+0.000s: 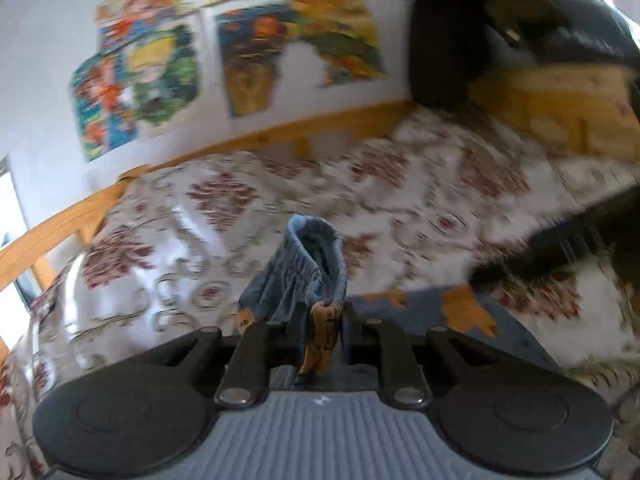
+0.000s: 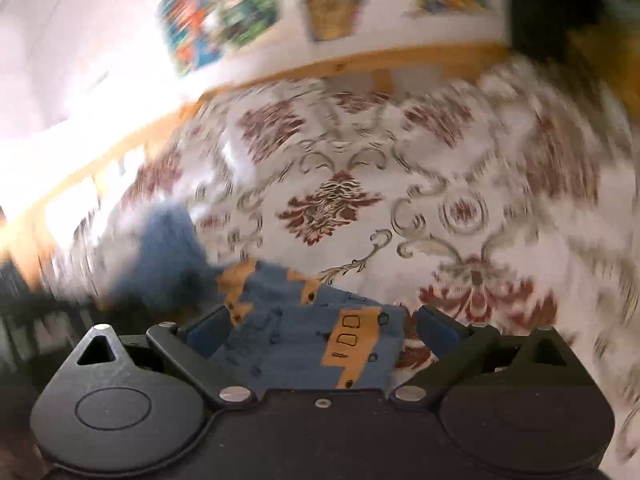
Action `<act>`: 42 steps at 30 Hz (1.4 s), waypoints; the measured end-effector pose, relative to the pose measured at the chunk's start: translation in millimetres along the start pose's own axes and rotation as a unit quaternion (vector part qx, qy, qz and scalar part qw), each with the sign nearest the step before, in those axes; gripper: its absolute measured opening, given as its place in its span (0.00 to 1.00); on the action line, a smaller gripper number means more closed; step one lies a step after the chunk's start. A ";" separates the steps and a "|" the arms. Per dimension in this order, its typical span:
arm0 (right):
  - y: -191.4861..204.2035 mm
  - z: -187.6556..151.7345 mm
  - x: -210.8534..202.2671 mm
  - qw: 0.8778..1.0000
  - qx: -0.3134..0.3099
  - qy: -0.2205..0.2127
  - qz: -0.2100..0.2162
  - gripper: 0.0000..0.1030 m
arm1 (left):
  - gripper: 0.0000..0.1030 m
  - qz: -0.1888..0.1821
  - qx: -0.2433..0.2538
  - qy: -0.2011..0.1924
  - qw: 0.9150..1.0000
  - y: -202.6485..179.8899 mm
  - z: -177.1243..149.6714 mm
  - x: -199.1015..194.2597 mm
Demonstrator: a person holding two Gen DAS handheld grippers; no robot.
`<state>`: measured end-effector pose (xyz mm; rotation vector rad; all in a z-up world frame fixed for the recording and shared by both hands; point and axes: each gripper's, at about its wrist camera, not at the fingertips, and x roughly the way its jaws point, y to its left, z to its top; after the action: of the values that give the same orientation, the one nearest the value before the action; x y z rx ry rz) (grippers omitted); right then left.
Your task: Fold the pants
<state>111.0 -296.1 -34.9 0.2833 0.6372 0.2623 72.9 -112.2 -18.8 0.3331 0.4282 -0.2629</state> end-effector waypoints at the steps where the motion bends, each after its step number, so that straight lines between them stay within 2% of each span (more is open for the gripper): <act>1: -7.9 2.1 0.5 0.999 0.034 -0.001 0.017 0.97 | 0.18 -0.002 0.019 -0.001 1.000 -13.3 -1.5 2.4; 4: -21.4 5.2 5.8 0.992 0.099 -0.004 0.075 0.97 | 0.18 -0.003 0.066 0.000 0.998 -50.0 -8.9 9.2; 6: -25.7 2.3 15.7 0.986 0.128 0.013 0.107 0.96 | 0.18 -0.007 0.086 0.002 0.996 -67.5 -14.7 13.1; 10: -29.0 -4.9 34.7 0.974 0.172 0.054 0.137 0.91 | 0.18 -0.012 0.119 0.001 0.993 -90.2 -25.1 16.2; 13: -31.0 -9.6 41.1 0.970 0.190 0.069 0.137 0.78 | 0.18 -0.017 0.122 0.007 0.992 -95.7 -33.1 18.7; 16: -34.1 -13.7 46.7 0.970 0.196 0.078 0.125 0.62 | 0.18 -0.025 0.112 0.016 0.993 -96.3 -39.4 23.1; 18: -36.2 -16.4 50.3 0.969 0.199 0.083 0.117 0.48 | 0.18 -0.026 0.111 0.015 0.993 -96.5 -41.6 22.2; 19: -37.6 -18.1 52.1 0.969 0.200 0.084 0.117 0.45 | 0.18 -0.026 0.111 0.014 0.993 -96.4 -42.0 20.9; 22: -38.9 -20.0 55.8 0.966 0.210 0.083 0.126 0.31 | 0.18 -0.027 0.105 0.016 0.994 -93.6 -39.6 19.9; 23: -39.1 -20.2 55.6 0.965 0.213 0.081 0.131 0.23 | 0.18 -0.027 0.105 0.015 0.994 -92.8 -39.1 19.7; 26: -36.5 -17.3 51.6 0.967 0.205 0.073 0.131 0.16 | 0.18 -0.025 0.104 0.014 0.994 -92.5 -35.9 18.6; 30: -35.4 -11.5 42.3 0.974 0.185 0.066 0.116 0.14 | 0.18 -0.026 0.118 0.013 0.993 -99.8 -30.2 17.3; 36: -46.2 -5.8 32.9 0.976 0.179 0.068 0.102 0.14 | 0.18 -0.025 0.141 0.022 0.989 -119.4 -20.2 17.3; 42: -58.6 -1.0 22.5 0.979 0.175 0.066 0.080 0.14 | 0.18 -0.027 0.138 0.032 0.990 -140.7 -10.8 21.4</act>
<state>136.8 -343.0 -67.7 0.6612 0.7924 0.3259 43.2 -240.5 -74.0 0.6027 0.4663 -0.3666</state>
